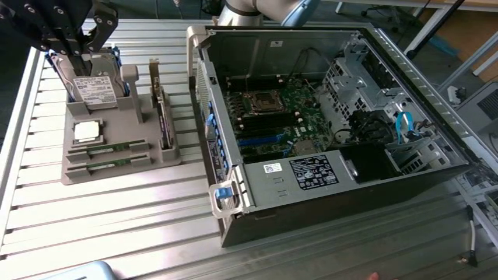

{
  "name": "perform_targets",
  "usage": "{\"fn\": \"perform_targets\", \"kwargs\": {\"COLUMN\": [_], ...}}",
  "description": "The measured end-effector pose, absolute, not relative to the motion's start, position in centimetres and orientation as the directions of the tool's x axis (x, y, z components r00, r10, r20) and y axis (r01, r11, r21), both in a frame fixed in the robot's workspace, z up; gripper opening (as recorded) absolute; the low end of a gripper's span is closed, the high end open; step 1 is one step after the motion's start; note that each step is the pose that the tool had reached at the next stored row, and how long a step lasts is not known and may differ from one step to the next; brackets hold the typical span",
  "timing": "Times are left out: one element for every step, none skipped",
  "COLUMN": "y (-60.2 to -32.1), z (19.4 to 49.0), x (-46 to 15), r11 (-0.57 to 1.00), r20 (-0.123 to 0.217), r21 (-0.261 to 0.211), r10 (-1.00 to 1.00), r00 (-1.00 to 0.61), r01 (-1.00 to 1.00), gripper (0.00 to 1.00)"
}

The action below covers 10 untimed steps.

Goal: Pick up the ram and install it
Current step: 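Pick up the ram and move it above insertion slot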

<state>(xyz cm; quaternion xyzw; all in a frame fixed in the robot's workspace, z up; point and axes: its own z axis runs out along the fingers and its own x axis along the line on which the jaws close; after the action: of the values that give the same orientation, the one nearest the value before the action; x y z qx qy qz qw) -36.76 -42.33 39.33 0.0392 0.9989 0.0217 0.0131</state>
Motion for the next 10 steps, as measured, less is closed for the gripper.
{"fn": "perform_targets", "kwargs": {"y": [-42.33, -42.33, -42.33, -42.33, -42.33, -42.33, -42.33, -42.33, -42.33, -42.33], "z": [39.33, 39.33, 39.33, 39.33, 39.33, 39.33, 39.33, 39.33, 39.33, 39.34], "x": [-36.76, -36.76, -36.76, -36.76, -36.76, -36.76, -36.76, -36.76, -36.76, -36.76], "r11": [0.996, 0.996, 0.996, 0.996, 0.996, 0.996, 0.996, 0.996, 0.997, 0.997], "r20": [-0.024, -0.024, -0.024, -0.024, -0.024, -0.024, -0.024, -0.024, -0.024, -0.024], "r21": [0.044, 0.044, 0.045, 0.045, 0.045, 0.045, 0.045, 0.045, 0.045, 0.045], "r10": [0.079, 0.079, 0.079, 0.079, 0.079, 0.078, 0.076, 0.073, 0.07, 0.065], "r00": [-0.997, -0.997, -0.997, -0.997, -0.997, -0.997, -0.997, -0.997, -0.997, -0.998], "r01": [0.078, 0.078, 0.078, 0.078, 0.078, 0.077, 0.075, 0.072, 0.069, 0.064], "gripper": [0.1, 0.1, 0.1, 0.1, 0.1, 0.1, 0.1, 0.1, 0.1, 0.1]}}
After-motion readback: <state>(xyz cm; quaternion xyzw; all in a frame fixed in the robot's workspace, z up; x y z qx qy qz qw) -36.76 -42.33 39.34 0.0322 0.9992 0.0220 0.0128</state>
